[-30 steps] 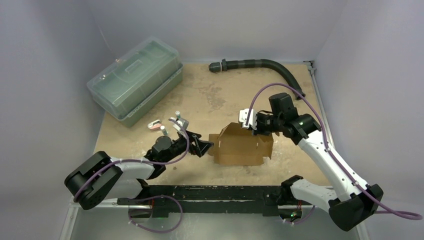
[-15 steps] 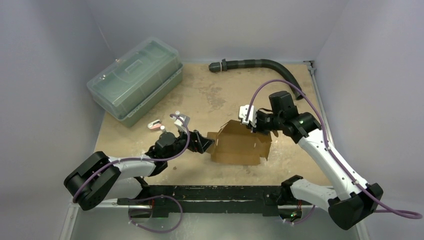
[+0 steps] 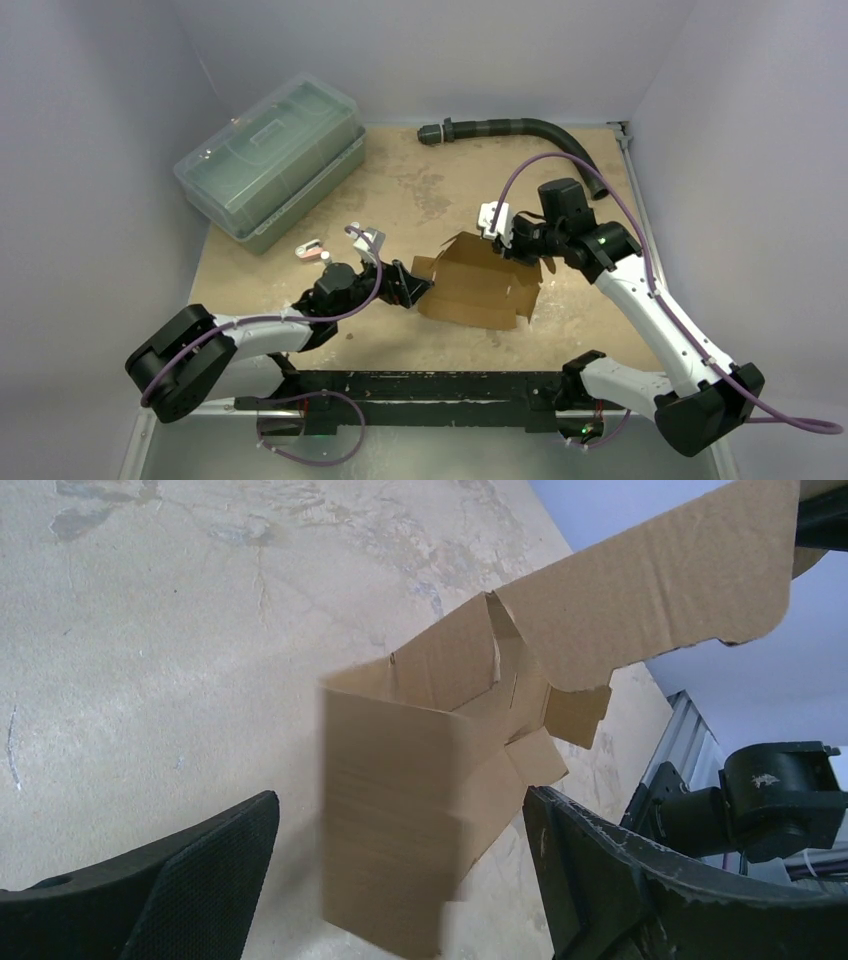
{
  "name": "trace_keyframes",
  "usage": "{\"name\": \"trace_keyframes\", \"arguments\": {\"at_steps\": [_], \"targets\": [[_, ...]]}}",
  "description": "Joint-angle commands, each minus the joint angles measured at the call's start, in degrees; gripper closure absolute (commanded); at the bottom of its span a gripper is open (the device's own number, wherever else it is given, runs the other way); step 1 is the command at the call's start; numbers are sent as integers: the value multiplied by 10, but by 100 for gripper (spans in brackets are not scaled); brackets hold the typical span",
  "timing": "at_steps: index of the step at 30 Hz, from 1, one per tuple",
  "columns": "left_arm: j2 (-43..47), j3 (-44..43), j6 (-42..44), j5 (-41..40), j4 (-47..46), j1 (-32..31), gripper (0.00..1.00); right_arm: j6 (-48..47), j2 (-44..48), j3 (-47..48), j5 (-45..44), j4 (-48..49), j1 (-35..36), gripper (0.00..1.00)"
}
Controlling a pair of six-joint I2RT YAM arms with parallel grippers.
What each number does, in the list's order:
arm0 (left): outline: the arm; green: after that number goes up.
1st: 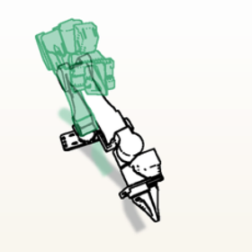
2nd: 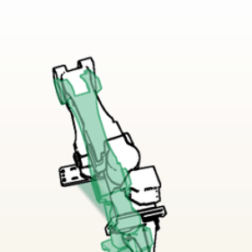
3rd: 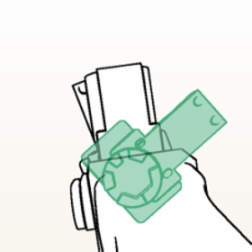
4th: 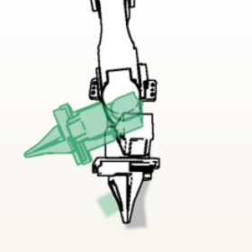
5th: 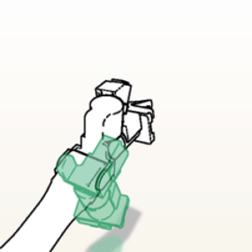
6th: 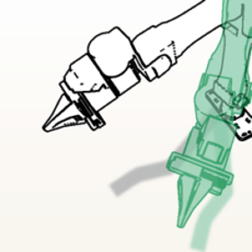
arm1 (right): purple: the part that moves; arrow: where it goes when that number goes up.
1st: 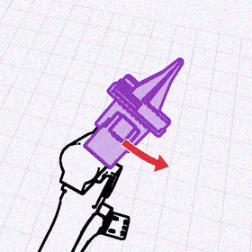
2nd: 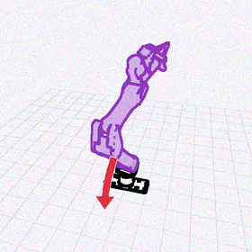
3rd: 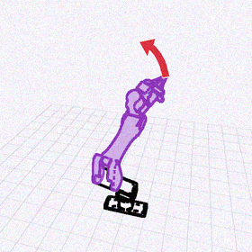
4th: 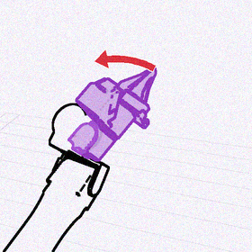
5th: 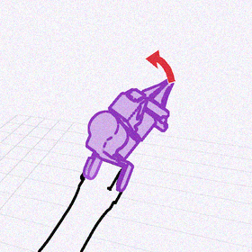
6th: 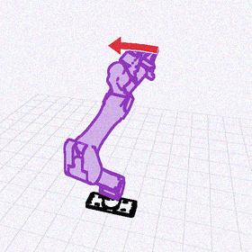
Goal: Fold the paper box
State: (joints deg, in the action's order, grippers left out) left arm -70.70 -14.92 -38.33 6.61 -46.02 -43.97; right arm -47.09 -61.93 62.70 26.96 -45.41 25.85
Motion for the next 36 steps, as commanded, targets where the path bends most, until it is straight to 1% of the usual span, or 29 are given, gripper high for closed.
{"name": "trace_keyframes", "arguments": {"at_steps": [1, 5, 9, 12, 13, 17, 19, 21, 22, 23, 24, 26, 27, 30, 36], "targets": [[31, -13, 22, -5, 10, -4, 7, 20, 1, 26, 5, 19, -8, 100], [36, -14, 34, -7, 5, -5, 7, 26, -4, 28, 36, 15, -10, 100], [28, -25, 48, 2, 12, -6, 7, 26, -13, 48, 42, 0, -11, 100], [33, -32, 70, -11, 42, -6, 8, 27, -23, 73, 57, -20, -12, 100], [35, -36, 79, -18, 56, -6, 10, 27, -31, 83, 63, -29, -12, 100], [38, -78, 127, -52, 155, -6, 29, 29, -67, 120, 83, -76, -13, 100], [37, -97, 143, -64, 185, -6, 43, 32, -84, 132, 91, -97, -13, 100], [32, -107, 156, -62, 196, -6, 59, 40, -96, 136, 95, -105, -13, 100], [28, -111, 160, -59, 200, -6, 66, 43, -100, 136, 95, -106, -13, 100], [22, -114, 163, -56, 200, -6, 75, 49, -103, 136, 96, -105, -13, 100], [16, -116, 167, -51, 197, -6, 82, 56, -105, 135, 96, -104, -13, 100], [5, -118, 176, -43, 183, -6, 91, 63, -111, 134, 102, -105, -13, 100], [-1, -118, 181, -42, 179, -6, 95, 68, -115, 134, 103, -105, -13, 100], [-18, -122, 200, -43, 165, -6, 100, 79, -127, 137, 100, -110, -13, 100], [-26, -112, 255, -59, 132, -6, 100, 94, -152, 136, 109, -119, -23, 100]]}}
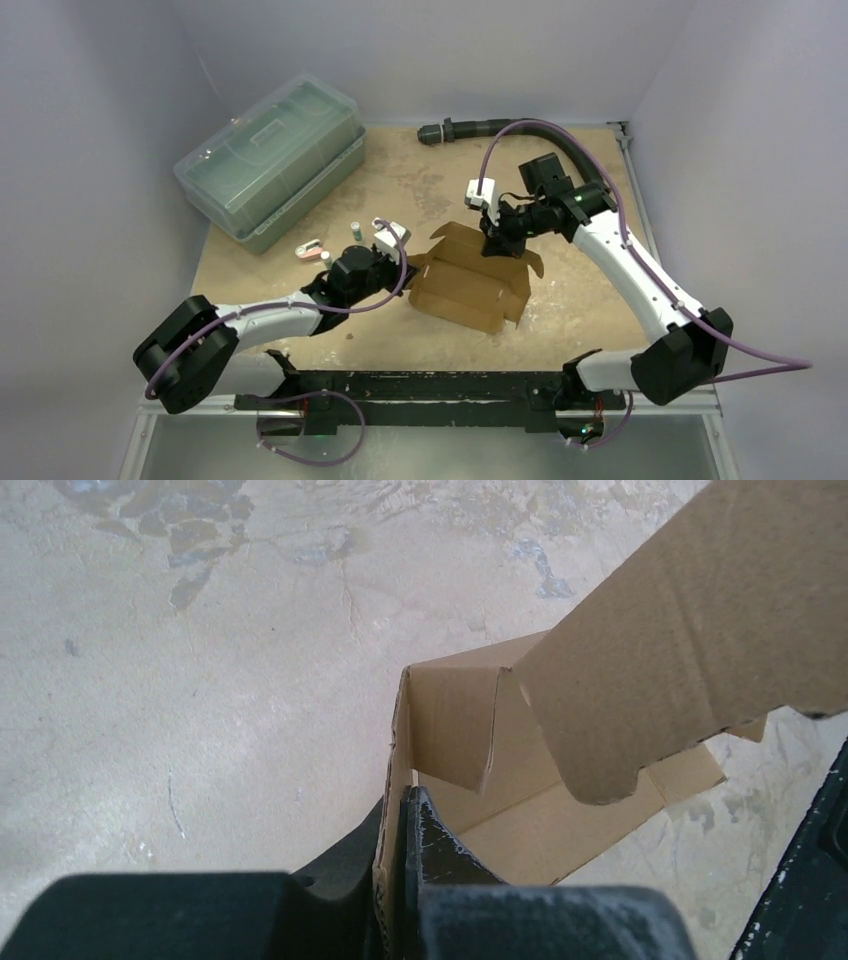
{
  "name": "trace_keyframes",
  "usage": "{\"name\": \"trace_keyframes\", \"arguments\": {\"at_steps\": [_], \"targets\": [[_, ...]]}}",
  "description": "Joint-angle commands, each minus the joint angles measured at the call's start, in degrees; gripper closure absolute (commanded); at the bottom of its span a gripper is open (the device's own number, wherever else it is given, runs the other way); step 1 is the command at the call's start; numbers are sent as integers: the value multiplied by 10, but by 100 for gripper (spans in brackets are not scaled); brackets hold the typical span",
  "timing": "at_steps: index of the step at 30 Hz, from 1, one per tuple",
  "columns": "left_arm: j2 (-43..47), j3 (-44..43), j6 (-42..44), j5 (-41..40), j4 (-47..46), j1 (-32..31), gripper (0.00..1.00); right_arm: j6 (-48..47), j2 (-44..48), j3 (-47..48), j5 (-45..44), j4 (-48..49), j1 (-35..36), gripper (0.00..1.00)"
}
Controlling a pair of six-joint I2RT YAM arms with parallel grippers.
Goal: Fold the paper box
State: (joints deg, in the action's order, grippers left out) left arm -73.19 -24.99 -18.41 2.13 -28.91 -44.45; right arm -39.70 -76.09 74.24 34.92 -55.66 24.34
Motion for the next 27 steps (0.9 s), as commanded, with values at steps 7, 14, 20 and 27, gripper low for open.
{"name": "trace_keyframes", "arguments": {"at_steps": [7, 14, 20, 27], "targets": [[-9, -8, 109, -20, -95, -1, 100, 6, -66, 35, 42, -58, -11, 100], [-55, -20, 139, -20, -194, -1, 100, 6, -77, 71, 1, -46, -15, 100], [-132, -54, 144, -61, -311, -1, 100, -15, -66, 147, -69, -37, -17, 100], [-214, -81, 131, -62, -414, -1, 100, -51, -70, 136, -90, -31, -17, 100]]}}
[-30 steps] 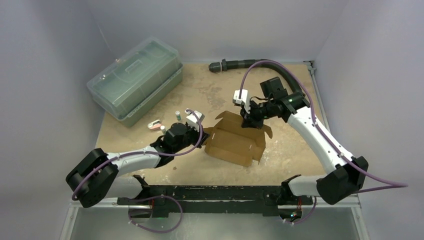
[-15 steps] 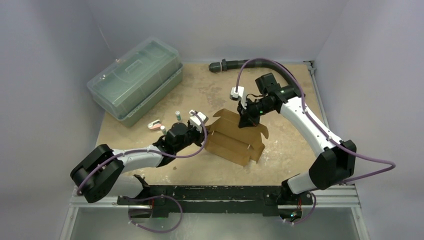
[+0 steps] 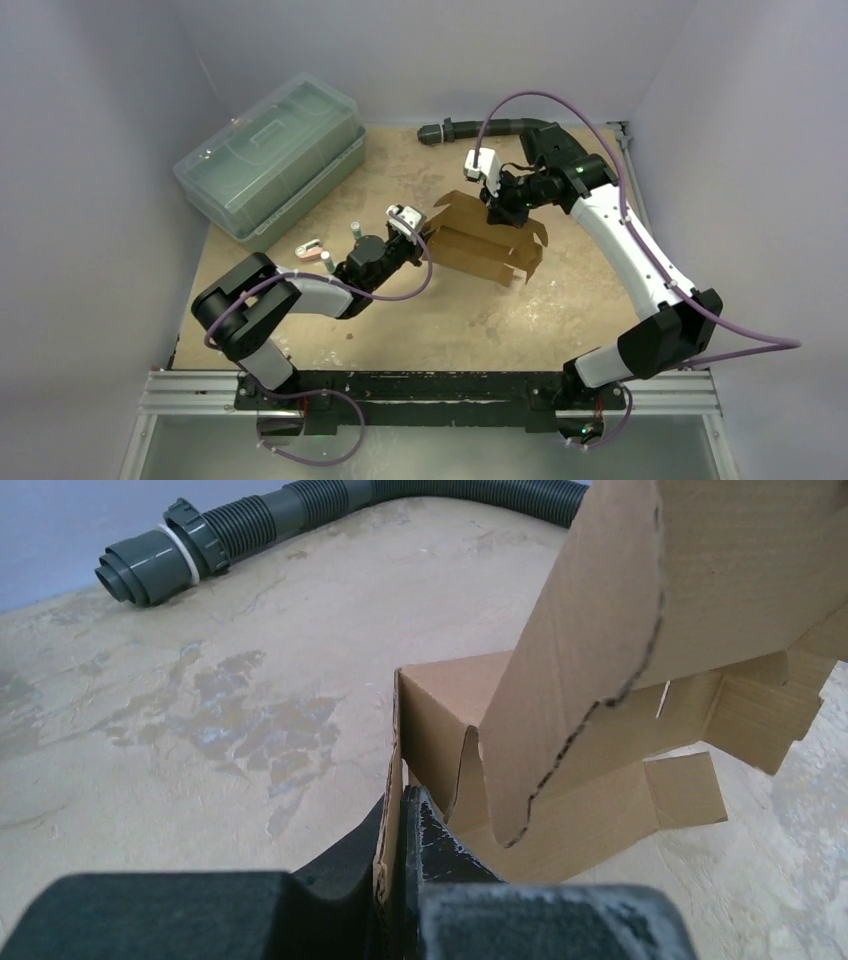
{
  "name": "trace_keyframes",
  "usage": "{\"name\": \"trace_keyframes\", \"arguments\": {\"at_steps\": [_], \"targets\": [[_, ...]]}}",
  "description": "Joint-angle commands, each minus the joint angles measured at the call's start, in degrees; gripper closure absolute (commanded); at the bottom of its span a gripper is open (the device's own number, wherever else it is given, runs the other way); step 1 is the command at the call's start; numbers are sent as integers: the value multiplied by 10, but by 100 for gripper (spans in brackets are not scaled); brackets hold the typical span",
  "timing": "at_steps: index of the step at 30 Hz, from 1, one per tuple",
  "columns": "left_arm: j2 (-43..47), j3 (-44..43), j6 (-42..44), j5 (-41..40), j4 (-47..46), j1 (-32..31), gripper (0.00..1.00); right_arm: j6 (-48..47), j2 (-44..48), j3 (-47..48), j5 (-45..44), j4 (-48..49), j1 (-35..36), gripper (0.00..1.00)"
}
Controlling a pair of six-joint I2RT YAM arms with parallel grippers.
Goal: Fold the paper box
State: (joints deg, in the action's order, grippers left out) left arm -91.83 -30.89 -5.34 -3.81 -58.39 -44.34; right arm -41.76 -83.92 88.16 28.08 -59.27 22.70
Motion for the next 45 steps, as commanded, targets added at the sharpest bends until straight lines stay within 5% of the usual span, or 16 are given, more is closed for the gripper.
{"name": "trace_keyframes", "arguments": {"at_steps": [1, 8, 20, 28, 36, 45], "targets": [[-36, -19, 4, 0, -130, -2, 100, -34, 10, -15, -25, 10, 0, 100], [-52, 51, 9, 7, -195, -2, 100, -37, 20, -113, -13, 51, -1, 100], [6, 138, -23, 14, -190, -2, 66, -29, 31, -149, 10, 62, 2, 100], [173, 179, -71, 13, -61, -2, 42, -31, 35, -145, 10, 59, 2, 100], [308, 175, -82, -135, 156, 0, 40, -36, 31, -135, 20, 57, 1, 100], [144, 36, -83, -190, 221, 17, 55, -37, 30, -131, 31, 54, 1, 100]]}}
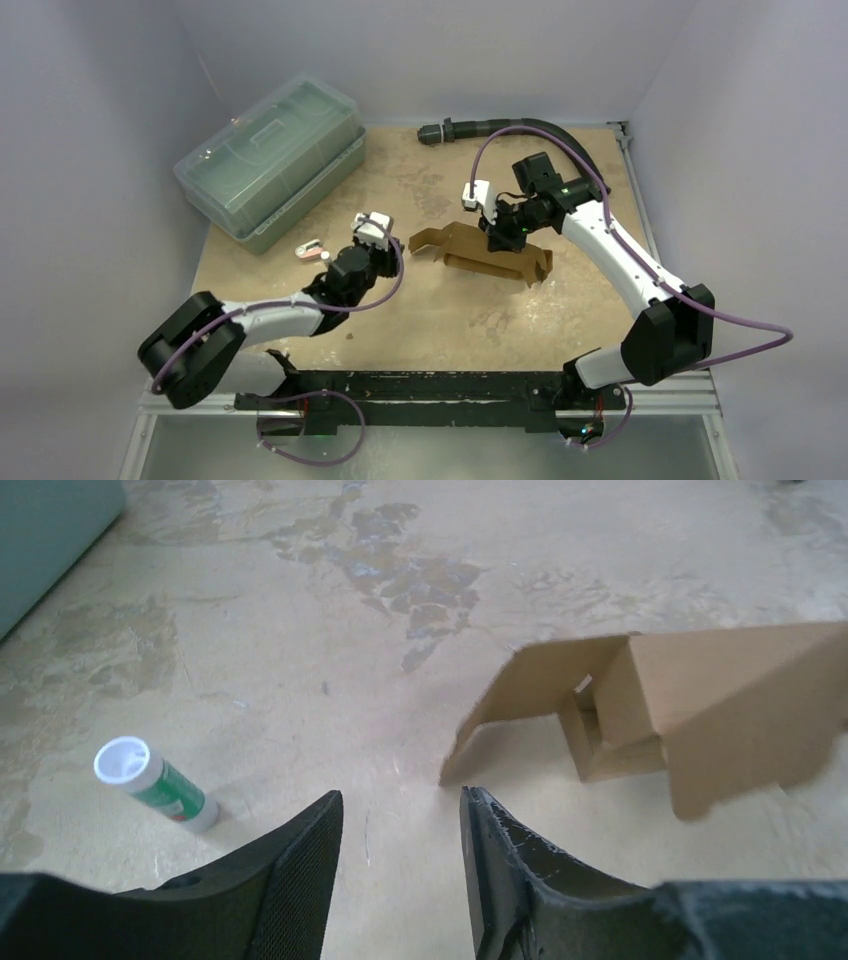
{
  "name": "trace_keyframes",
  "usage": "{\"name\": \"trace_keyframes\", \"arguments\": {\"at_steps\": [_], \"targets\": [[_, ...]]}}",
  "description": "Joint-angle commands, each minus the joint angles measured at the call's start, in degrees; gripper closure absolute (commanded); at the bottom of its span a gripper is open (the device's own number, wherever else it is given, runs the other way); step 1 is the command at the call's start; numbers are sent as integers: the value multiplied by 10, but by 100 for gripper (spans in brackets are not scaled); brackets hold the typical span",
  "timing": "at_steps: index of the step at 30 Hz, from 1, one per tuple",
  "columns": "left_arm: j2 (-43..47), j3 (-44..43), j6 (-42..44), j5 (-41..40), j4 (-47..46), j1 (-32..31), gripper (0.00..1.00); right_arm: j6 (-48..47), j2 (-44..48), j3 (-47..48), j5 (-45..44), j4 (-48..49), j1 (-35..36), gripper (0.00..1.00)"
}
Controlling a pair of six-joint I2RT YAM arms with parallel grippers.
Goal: Fold the paper box
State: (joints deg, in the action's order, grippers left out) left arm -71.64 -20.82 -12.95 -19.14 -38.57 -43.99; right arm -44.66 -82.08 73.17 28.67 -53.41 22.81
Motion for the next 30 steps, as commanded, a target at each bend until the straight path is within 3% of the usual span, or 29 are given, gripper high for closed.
{"name": "trace_keyframes", "arguments": {"at_steps": [1, 5, 9, 14, 23, 30], "targets": [[-74, -75, -6, -36, 15, 19, 56, -7, 11, 19, 26, -5, 0, 100], [-114, -115, -10, -4, 7, 60, 60, -9, 12, 18, 30, -5, 0, 100], [-122, -143, -18, 113, -3, 108, 62, -11, 15, 16, 30, -5, 0, 100], [-192, -220, 9, 241, 37, 120, 62, -18, 3, 18, 36, -8, 0, 100], [-284, -234, 8, 320, -27, 120, 61, -17, 2, 19, 37, -8, 0, 100], [-304, -205, 15, 348, -80, 120, 60, -17, -1, 24, 42, -12, 0, 100]]}}
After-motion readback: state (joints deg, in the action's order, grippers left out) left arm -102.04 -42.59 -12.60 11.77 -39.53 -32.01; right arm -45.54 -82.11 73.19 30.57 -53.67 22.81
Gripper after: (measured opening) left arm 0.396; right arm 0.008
